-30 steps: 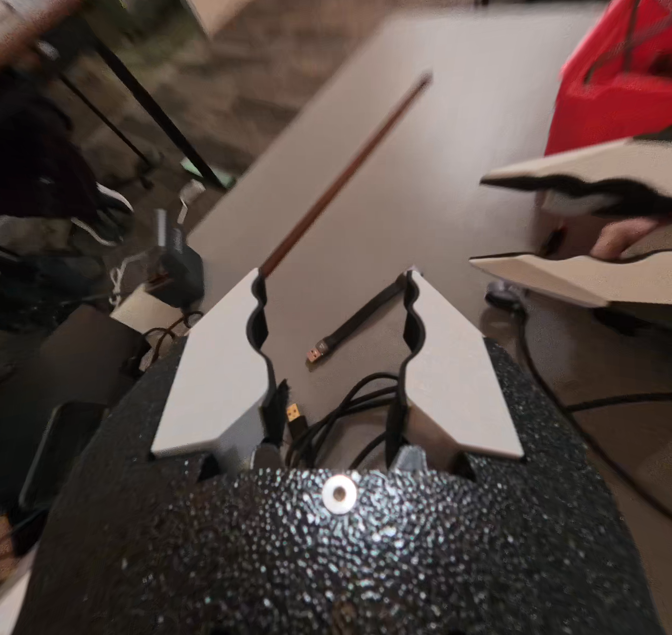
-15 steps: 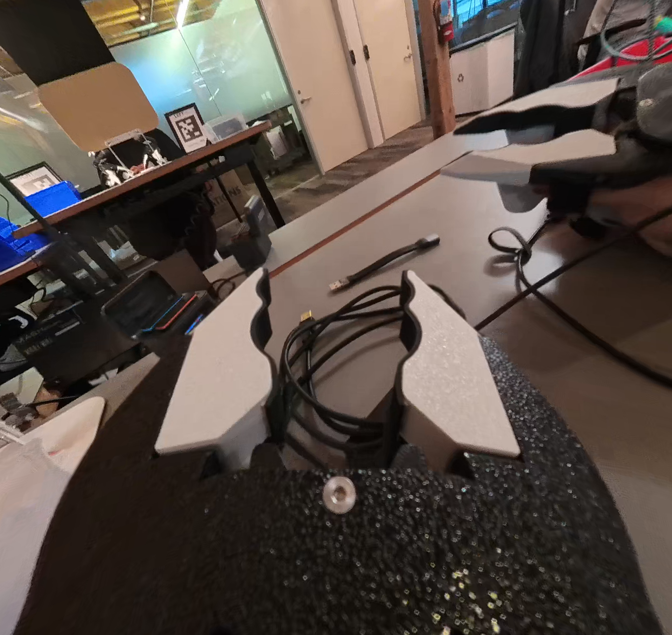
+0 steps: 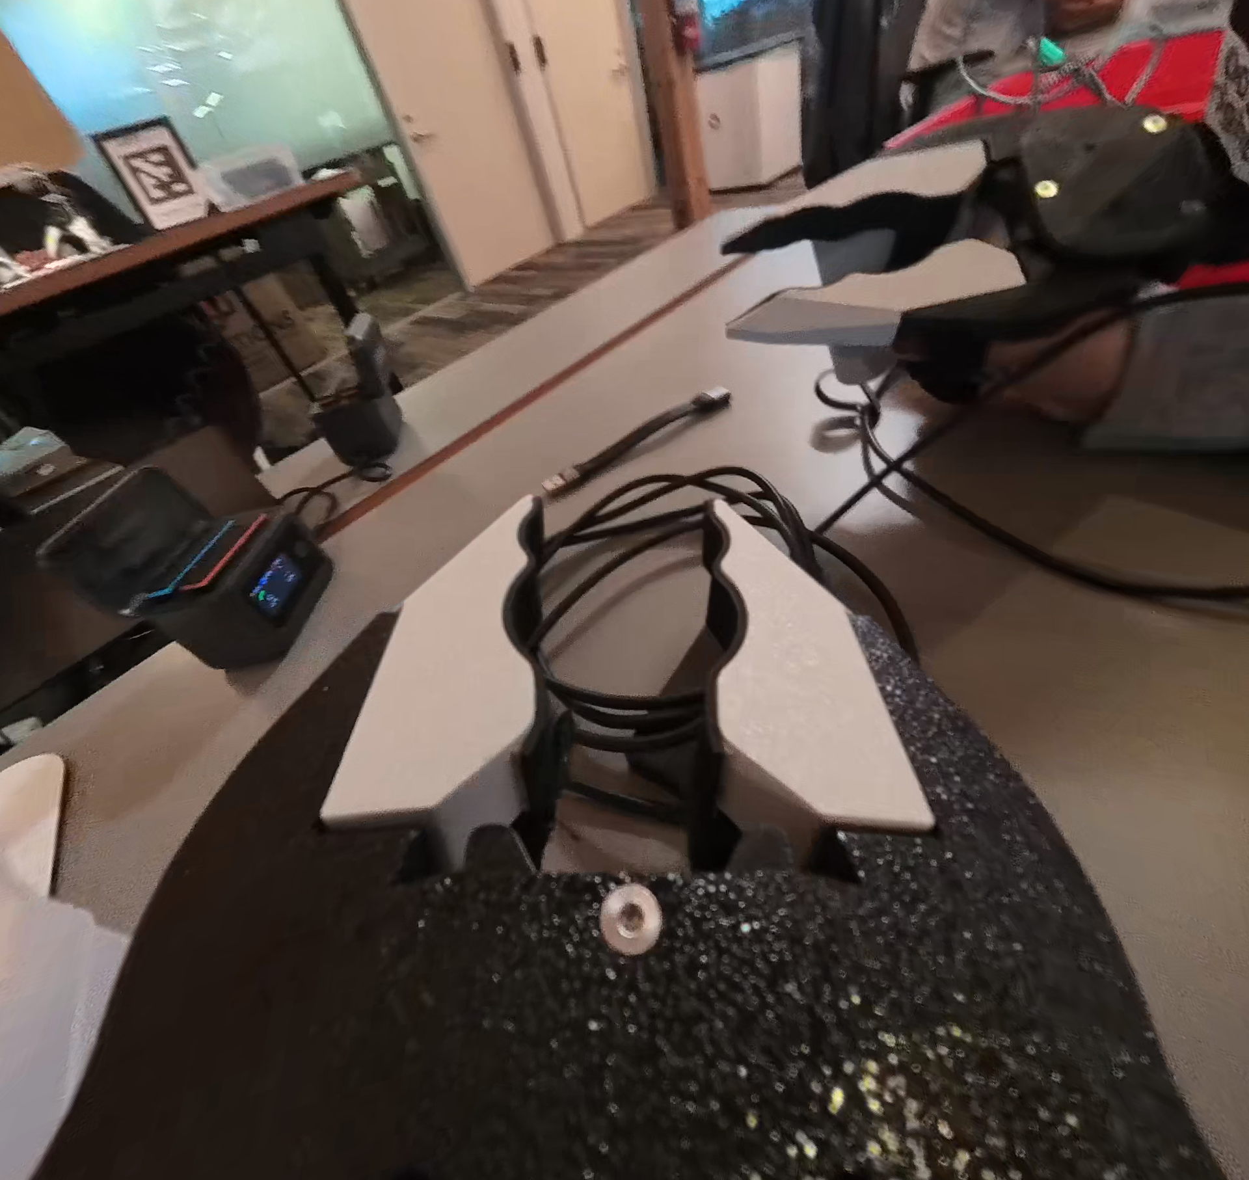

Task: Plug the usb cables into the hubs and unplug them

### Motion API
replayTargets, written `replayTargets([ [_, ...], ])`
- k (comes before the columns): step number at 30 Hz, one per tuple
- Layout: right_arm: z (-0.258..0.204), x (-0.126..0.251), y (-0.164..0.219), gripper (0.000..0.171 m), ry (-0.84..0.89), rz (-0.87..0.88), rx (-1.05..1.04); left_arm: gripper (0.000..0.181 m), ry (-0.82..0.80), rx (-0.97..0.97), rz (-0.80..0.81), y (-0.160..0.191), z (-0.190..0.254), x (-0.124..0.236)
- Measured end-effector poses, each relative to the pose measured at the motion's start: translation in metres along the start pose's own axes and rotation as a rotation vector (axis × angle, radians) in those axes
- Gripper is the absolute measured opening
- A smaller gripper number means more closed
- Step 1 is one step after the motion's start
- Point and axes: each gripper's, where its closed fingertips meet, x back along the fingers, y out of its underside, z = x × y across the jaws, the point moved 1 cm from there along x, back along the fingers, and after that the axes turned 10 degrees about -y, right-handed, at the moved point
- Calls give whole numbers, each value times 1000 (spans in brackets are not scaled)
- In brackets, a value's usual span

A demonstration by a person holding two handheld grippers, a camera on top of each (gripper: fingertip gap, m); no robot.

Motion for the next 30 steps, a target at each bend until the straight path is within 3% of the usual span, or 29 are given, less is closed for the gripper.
replayTargets([
  [2,-11,-2,-2,40,-62,-2,18,54,0,-20,-14,2,2,-1],
  [5,-45,-5,-6,38,-286,3,-25,53,-23,-27,13,-2,0,1],
  [10,-88,2,11,33,-580,-185,-144,49,-21,29,31,-3,-2,1],
  [15,-105,20,29,29,-637,-383,-278,46,-15,47,42,-5,-3,1],
  [22,-125,44,33,26,-746,-522,-421,44,10,54,35,-4,4,-2],
  [25,-132,51,36,27,-783,-592,-394,43,14,44,35,-4,6,-3],
  [30,-133,53,39,7,-752,-667,-233,42,22,12,28,-4,9,-4],
])
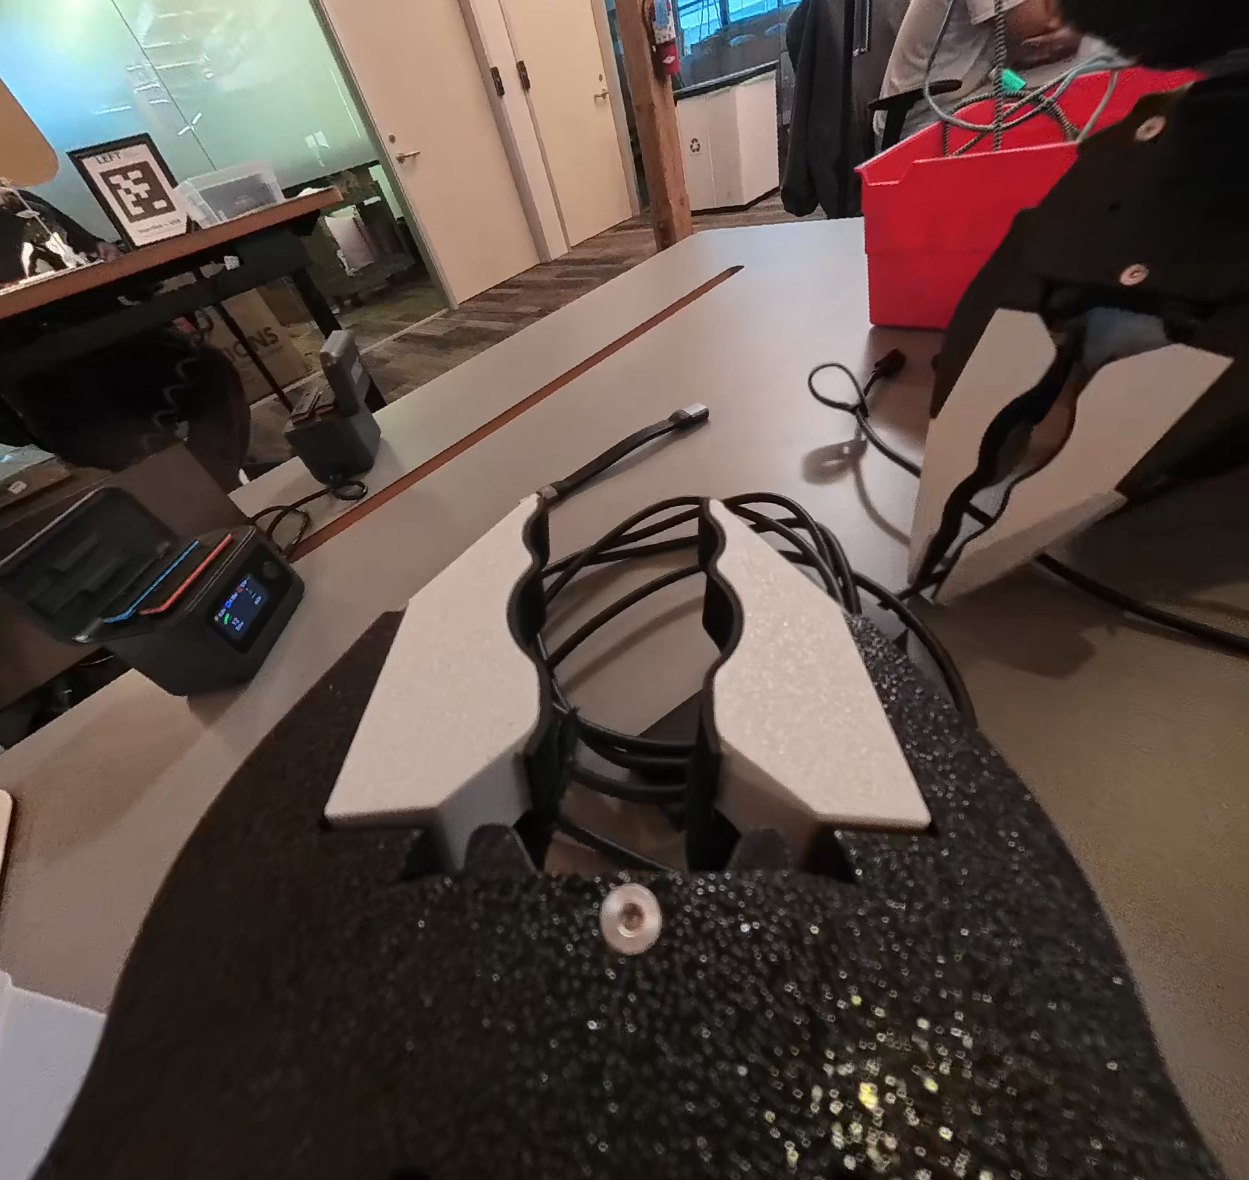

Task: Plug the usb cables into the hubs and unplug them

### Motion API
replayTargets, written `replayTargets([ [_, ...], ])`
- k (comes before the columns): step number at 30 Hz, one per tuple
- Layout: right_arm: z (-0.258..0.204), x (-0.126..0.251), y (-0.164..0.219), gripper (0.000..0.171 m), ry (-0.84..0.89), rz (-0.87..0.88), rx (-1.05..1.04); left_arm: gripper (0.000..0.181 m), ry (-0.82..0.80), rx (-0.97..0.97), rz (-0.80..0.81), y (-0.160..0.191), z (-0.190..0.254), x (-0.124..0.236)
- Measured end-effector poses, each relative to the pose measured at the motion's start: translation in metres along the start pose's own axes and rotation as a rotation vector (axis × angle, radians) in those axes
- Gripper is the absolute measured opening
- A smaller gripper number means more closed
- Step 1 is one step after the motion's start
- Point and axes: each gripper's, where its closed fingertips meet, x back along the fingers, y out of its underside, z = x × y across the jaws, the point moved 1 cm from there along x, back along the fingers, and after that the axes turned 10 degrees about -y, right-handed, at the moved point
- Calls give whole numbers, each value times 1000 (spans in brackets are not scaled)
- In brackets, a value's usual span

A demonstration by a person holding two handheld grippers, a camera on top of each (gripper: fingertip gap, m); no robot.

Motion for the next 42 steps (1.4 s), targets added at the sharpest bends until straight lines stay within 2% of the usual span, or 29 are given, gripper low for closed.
replayTargets([
  [4,22,14,-1,2,241,-83,175,42,10,-43,-2,-1,4,0],
  [8,37,38,-17,1,519,-108,449,40,91,-80,-69,10,18,-3],
  [13,27,48,-35,1,690,-113,791,36,221,-63,-157,26,36,-5],
  [15,30,46,-32,1,692,-140,773,42,266,-43,-150,25,40,-2],
  [19,36,60,-39,1,756,-76,698,48,294,-13,-62,9,40,4],
  [25,45,93,-49,1,890,18,606,76,259,-91,141,-29,50,17],
  [28,46,103,-53,1,930,57,576,89,247,-148,115,-28,63,13],
  [30,46,110,-56,1,964,82,553,92,212,-209,89,-22,68,8],
  [35,57,133,-52,1,1100,27,507,87,162,-285,31,-12,71,1],
  [40,43,128,-66,1,1064,87,565,56,38,-374,-55,2,58,-9],
  [41,42,128,-67,1,1069,90,572,37,41,-368,-41,0,57,-8],
  [42,41,129,-68,1,1071,91,579,9,26,-348,-16,-5,54,-5],
])
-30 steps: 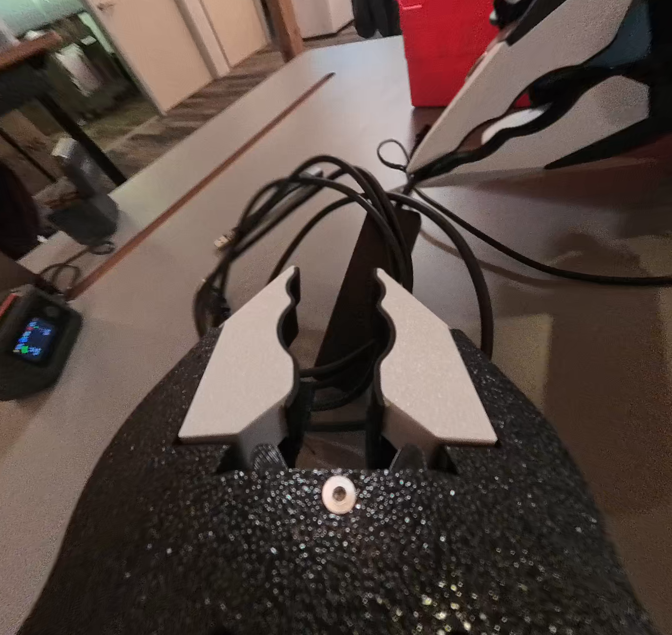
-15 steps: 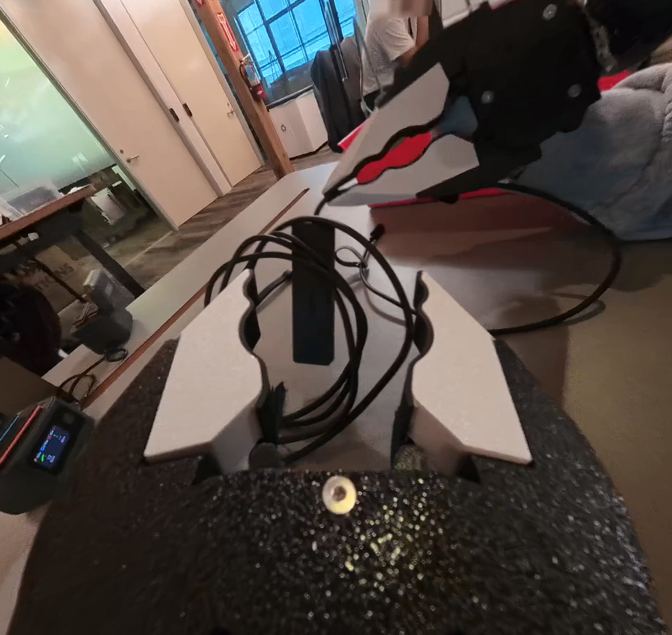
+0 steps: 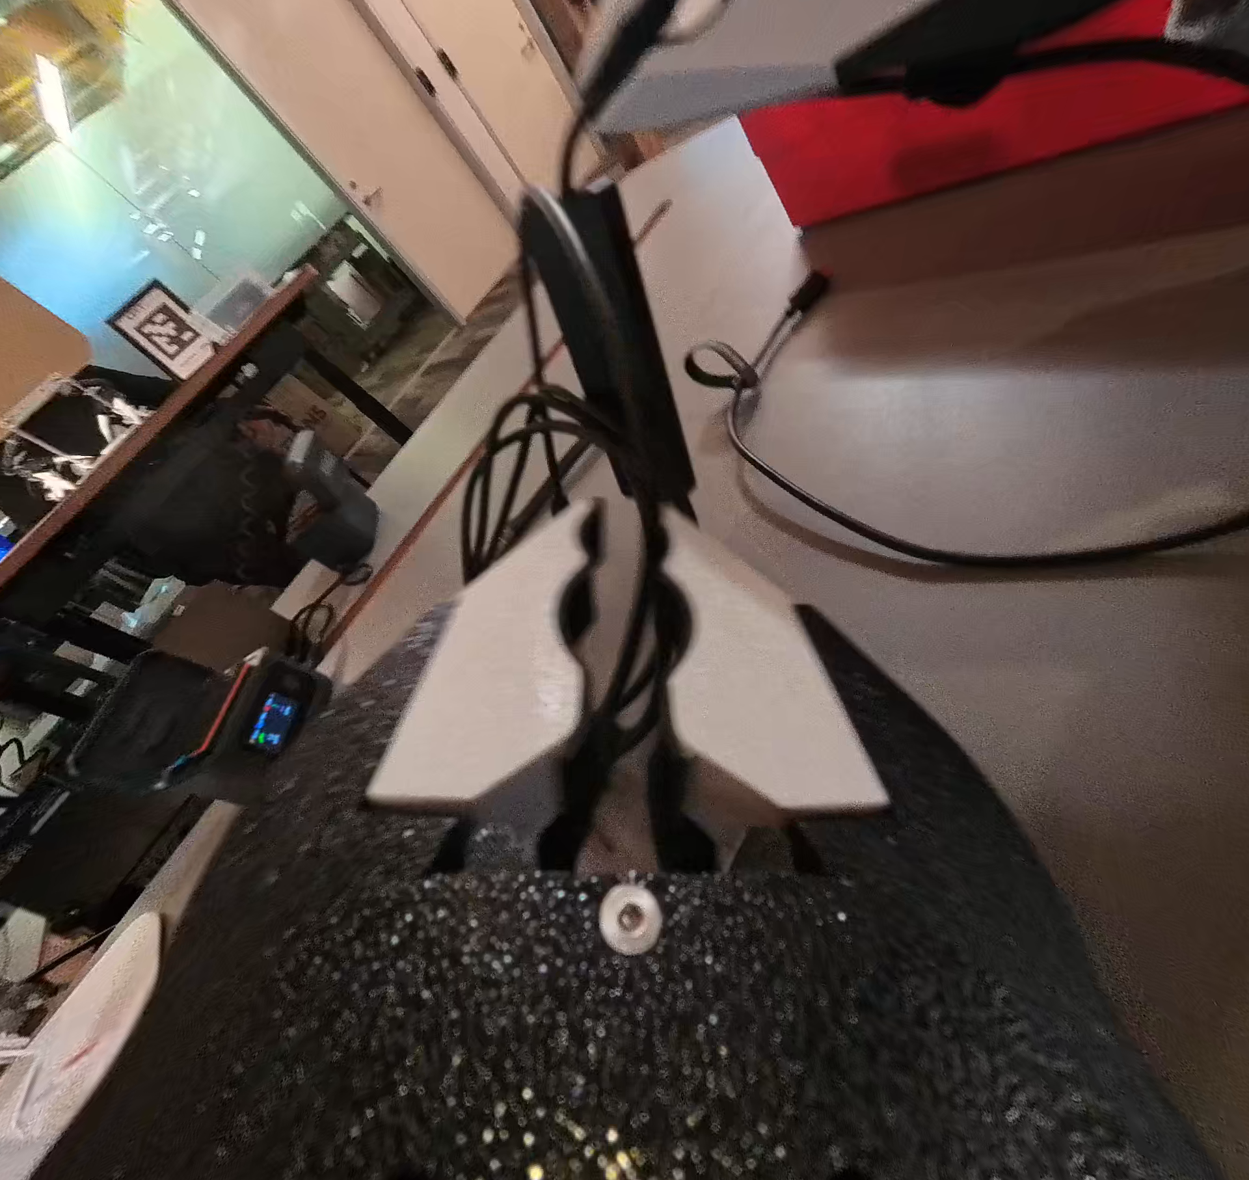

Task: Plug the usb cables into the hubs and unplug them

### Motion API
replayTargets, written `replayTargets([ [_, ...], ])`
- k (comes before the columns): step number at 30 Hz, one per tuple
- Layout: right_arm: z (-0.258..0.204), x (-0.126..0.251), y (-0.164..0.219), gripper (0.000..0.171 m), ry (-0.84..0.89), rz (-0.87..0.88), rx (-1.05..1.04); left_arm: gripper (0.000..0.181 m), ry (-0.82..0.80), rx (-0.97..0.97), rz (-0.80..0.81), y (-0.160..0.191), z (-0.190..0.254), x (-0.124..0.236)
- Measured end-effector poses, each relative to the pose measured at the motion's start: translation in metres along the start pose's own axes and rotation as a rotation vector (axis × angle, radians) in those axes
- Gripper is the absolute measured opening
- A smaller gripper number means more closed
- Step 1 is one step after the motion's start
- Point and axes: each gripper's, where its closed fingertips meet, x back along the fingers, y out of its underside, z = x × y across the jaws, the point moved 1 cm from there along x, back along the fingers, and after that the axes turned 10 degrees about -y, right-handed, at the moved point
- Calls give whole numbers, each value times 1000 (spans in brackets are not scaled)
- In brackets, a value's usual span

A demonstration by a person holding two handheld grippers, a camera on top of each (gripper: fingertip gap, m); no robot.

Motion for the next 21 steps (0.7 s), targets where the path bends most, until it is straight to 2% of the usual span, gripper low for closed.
replayTargets([
  [1,-1,1,-1,1,-4,9,5,0,-28,37,30,-5,-8,3],
  [3,-4,2,-5,1,-25,49,20,0,-101,166,91,-13,-30,9],
  [6,-6,8,-13,1,-46,118,26,0,-254,358,45,5,-72,15],
  [8,-3,13,-20,1,-48,180,-7,0,-268,431,-19,22,-83,14],
  [10,2,20,-27,1,-52,252,-61,0,-203,472,-72,31,-78,11],
  [11,7,24,-29,1,-42,288,-95,13,-184,493,-100,34,-76,9],
  [13,17,32,-32,1,-26,346,-158,54,-136,531,-76,30,-69,6],
  [15,28,40,-33,1,5,399,-219,76,-150,578,-21,22,-73,7],
  [18,43,51,-32,1,40,456,-287,76,-178,661,67,9,-83,12],
  [21,51,57,-29,1,62,481,-324,83,-53,805,202,-11,-76,18],
])
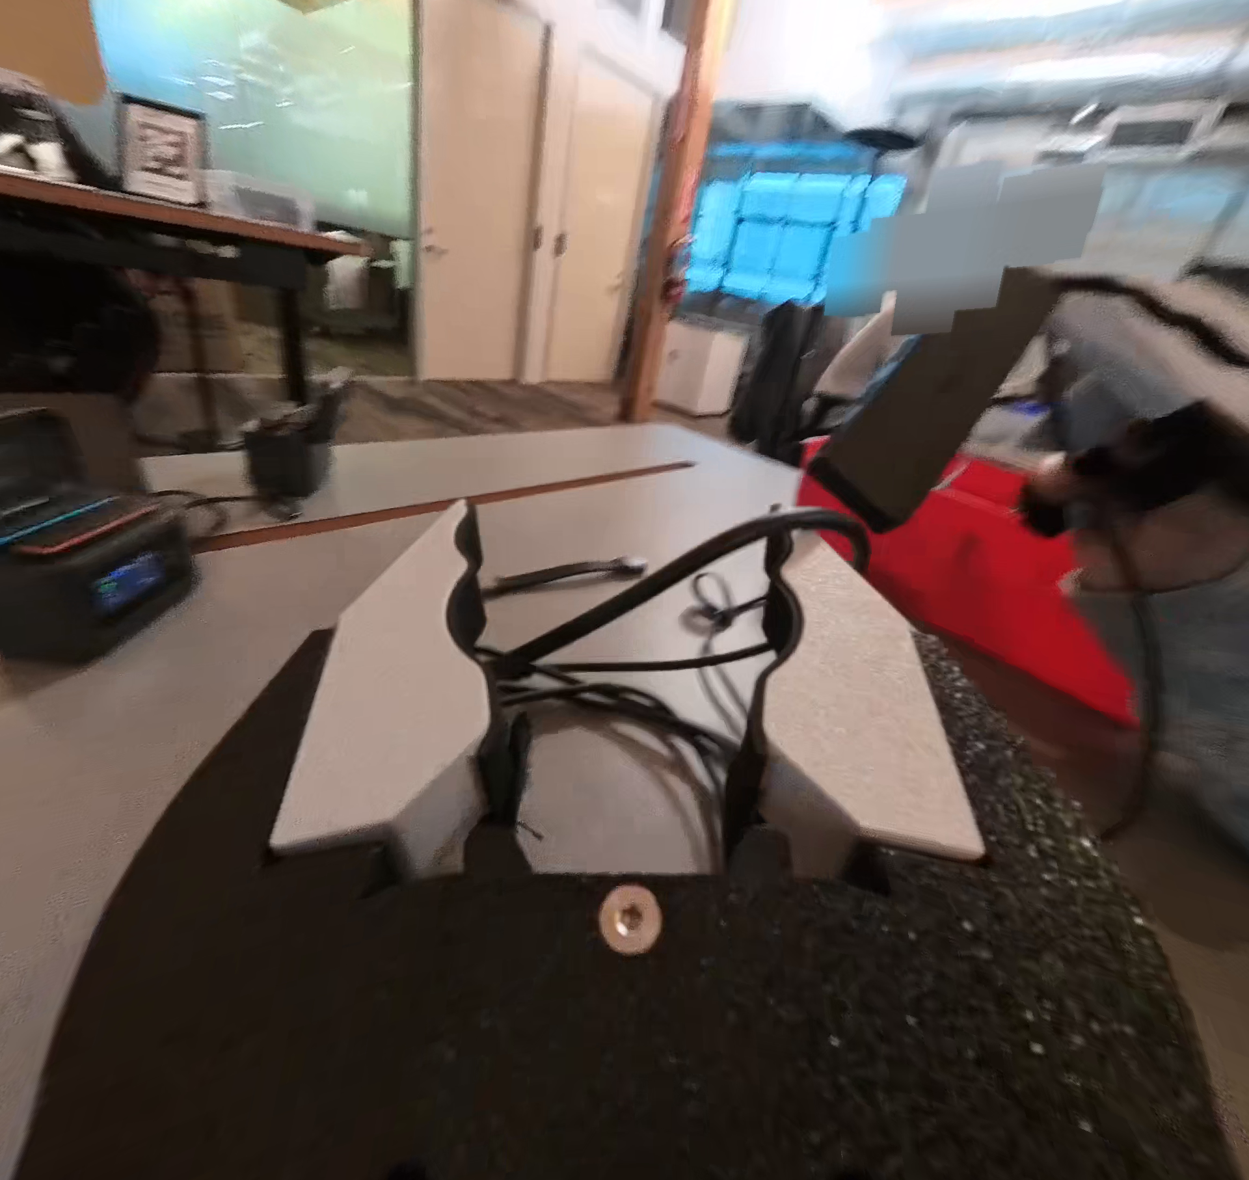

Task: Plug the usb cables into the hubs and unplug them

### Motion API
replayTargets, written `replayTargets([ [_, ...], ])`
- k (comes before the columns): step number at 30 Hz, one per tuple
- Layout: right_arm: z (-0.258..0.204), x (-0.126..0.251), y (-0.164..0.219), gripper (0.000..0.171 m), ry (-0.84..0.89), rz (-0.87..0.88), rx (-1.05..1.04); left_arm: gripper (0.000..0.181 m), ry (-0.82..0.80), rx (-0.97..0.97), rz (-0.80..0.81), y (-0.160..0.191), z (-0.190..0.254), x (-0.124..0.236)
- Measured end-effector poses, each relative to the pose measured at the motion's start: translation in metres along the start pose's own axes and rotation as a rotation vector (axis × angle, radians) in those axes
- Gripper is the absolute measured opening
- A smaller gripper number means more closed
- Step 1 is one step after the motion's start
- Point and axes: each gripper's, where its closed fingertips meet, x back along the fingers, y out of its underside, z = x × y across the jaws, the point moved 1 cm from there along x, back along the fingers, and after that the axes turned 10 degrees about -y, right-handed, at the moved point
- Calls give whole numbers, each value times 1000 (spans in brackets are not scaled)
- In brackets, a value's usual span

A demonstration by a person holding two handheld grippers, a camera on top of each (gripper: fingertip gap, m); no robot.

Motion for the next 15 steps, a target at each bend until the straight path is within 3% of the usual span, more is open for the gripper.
replayTargets([
  [3,3,2,-3,1,14,27,-20,89,91,20,62,-9,15,5],
  [5,3,3,-6,1,19,44,-32,98,67,-15,93,-14,15,7],
  [7,3,3,-7,1,21,56,-41,97,-109,-74,91,-18,-8,9],
  [8,3,3,-8,1,20,60,-46,87,-242,-87,66,-18,-28,11],
  [10,3,3,-6,1,23,56,-45,73,-380,-64,-24,-13,-53,15],
  [13,2,1,-1,1,27,34,-36,74,-333,-36,-238,6,-55,11],
  [15,1,-1,3,1,27,10,-25,63,-216,-79,-548,41,-46,16],
])
